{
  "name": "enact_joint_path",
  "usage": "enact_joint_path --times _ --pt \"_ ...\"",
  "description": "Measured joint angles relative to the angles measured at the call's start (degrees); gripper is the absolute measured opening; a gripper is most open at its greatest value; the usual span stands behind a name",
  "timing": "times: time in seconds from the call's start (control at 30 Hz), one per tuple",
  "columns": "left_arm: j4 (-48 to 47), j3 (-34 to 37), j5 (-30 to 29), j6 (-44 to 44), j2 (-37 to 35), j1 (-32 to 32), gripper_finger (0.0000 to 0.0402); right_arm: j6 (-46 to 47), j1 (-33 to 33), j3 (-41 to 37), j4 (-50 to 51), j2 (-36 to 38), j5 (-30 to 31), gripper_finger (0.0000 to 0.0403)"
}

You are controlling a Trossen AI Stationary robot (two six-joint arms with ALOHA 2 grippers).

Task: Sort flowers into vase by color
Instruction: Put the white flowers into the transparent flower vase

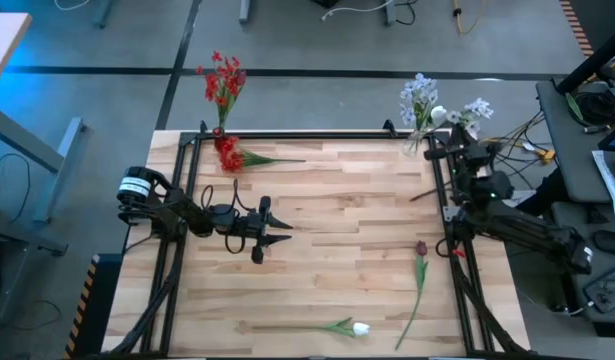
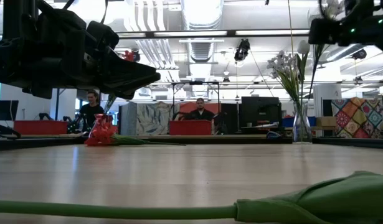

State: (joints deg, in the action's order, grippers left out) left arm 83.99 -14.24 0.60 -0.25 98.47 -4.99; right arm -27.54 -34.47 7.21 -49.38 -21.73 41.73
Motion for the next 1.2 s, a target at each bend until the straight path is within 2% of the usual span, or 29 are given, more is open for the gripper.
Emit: enact_joint_path --times 0.37,0.73,0.97,1.07,1.2 --pt "0.0 0.0 0.0 0.0 0.0 0.0 0.0104 2.2 -2.2 -0.1 -11.4 -9.0 -1.4 0.0009" --pt "0.0 0.0 0.0 -0.2 0.0 0.0 0.0104 3.1 -2.3 -0.1 -12.2 -11.7 -1.2 0.0013" --pt "0.0 0.0 0.0 -0.4 0.0 0.0 0.0104 5.6 -2.3 -0.1 -12.2 -15.5 0.8 0.0038" --pt "0.0 0.0 0.0 -0.4 0.0 0.0 0.0104 5.5 -2.3 -0.1 -12.2 -16.8 3.2 0.0057" --pt "0.0 0.0 0.0 -0.3 0.0 0.0 0.0104 6.4 -2.3 -0.1 -12.1 -18.0 3.5 0.0089"
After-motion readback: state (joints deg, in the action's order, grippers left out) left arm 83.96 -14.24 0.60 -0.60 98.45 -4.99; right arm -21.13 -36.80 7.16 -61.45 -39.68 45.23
